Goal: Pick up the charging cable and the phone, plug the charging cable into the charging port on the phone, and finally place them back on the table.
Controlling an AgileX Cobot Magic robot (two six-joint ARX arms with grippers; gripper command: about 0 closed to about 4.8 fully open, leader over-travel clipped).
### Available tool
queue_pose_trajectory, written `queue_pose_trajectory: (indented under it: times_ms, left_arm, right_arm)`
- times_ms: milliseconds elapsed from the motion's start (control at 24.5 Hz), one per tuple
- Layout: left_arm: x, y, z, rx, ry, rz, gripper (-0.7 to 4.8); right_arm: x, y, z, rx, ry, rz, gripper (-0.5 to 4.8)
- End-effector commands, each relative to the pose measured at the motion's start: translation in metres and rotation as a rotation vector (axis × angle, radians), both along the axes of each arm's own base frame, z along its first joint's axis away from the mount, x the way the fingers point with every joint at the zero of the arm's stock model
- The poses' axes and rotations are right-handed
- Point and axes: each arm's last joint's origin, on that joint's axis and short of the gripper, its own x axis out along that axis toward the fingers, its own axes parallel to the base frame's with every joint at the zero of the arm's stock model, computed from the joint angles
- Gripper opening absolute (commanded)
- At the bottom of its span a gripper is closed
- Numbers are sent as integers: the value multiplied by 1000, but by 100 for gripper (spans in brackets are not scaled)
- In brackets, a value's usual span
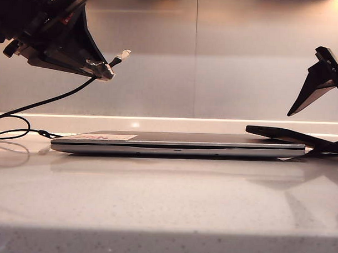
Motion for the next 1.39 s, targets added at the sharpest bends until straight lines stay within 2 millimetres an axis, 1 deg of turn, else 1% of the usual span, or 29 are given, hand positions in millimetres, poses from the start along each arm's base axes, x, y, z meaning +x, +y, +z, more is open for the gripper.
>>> queue_pose_trajectory:
  times_ms: [41, 245, 368, 409, 572, 613, 654, 736, 777, 899, 940, 981, 1063, 1267, 1349, 1390]
  left_arm:
    - [0, 0, 2, -8, -15, -7, -7]
    - [0, 0, 2, -8, -15, -7, -7]
    - [0, 0, 2, -8, -15, -7, -7]
    - [0, 0, 2, -8, -15, -7, -7]
    - [0, 0, 2, -8, -15, -7, -7]
    - [0, 0, 2, -8, -15, -7, -7]
    - [0, 0, 2, -8, -15, -7, -7]
    - [0, 0, 2, -8, -15, -7, -7]
    - [0, 0, 2, -8, -15, -7, -7]
    - [0, 0, 2, -8, -14, -7, -7]
    - [0, 0, 2, -8, -14, -7, -7]
    - [0, 0, 2, -8, -14, -7, -7]
    - [0, 0, 2, -8, -14, -7, -7]
    - [0, 0, 2, -8, -14, -7, -7]
    - [0, 0, 2, -8, -14, -7, -7]
    - [0, 0, 2, -8, -14, -7, -7]
  right_arm:
    - [-4, 0, -13, -11, 85, -3, 358]
    - [-4, 0, -13, -15, 86, -9, 355]
    - [-3, 0, -14, -16, 92, -9, 275]
    - [-3, 0, -14, -16, 93, -9, 260]
    - [-3, -1, -15, -28, 94, -26, 258]
    - [-3, -1, -15, -29, 95, -28, 236]
    - [-3, -1, -15, -30, 95, -30, 190]
    - [-3, -1, -15, -31, 96, -31, 142]
    - [-3, -1, -15, -33, 96, -34, 132]
    - [-3, -1, -16, -41, 99, -44, 72]
    - [-3, -1, -16, -44, 97, -44, 47]
    - [-3, -1, -16, -48, 95, -41, 10]
    - [-3, -2, -15, -71, 85, -33, -2]
    - [-2, -1, -12, -143, 32, 18, -3]
    - [-1, -1, 1, -184, -31, 55, -3]
    - [0, -1, 11, -216, -44, 75, -3]
